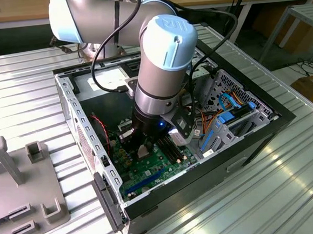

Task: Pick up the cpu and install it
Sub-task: 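Place the cpu into insertion slot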

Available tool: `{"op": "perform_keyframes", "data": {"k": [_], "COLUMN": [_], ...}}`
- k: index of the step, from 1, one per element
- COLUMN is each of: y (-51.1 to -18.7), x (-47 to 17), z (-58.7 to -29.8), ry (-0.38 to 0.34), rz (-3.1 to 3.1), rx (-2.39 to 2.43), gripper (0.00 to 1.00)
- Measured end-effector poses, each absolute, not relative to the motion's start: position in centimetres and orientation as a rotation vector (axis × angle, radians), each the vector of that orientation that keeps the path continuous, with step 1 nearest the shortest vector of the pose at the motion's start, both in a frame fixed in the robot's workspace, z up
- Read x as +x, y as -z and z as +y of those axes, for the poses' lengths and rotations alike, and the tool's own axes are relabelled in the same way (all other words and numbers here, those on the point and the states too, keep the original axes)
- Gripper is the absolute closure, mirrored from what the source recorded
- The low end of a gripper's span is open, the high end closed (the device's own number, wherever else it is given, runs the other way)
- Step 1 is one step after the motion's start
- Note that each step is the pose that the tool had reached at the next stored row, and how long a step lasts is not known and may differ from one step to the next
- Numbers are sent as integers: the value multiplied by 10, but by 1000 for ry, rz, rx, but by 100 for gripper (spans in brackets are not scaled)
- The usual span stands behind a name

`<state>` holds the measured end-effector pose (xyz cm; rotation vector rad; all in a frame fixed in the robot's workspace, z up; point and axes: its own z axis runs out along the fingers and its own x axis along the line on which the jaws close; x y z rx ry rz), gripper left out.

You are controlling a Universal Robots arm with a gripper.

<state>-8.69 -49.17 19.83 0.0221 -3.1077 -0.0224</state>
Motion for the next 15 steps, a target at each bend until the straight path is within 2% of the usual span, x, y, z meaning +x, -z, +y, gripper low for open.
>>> {"op": "perform_keyframes", "data": {"k": [15], "y": [-200], "x": [-88], "z": [-492], "ry": [24], "rz": [-3115], "rx": [35], "gripper": [53]}}
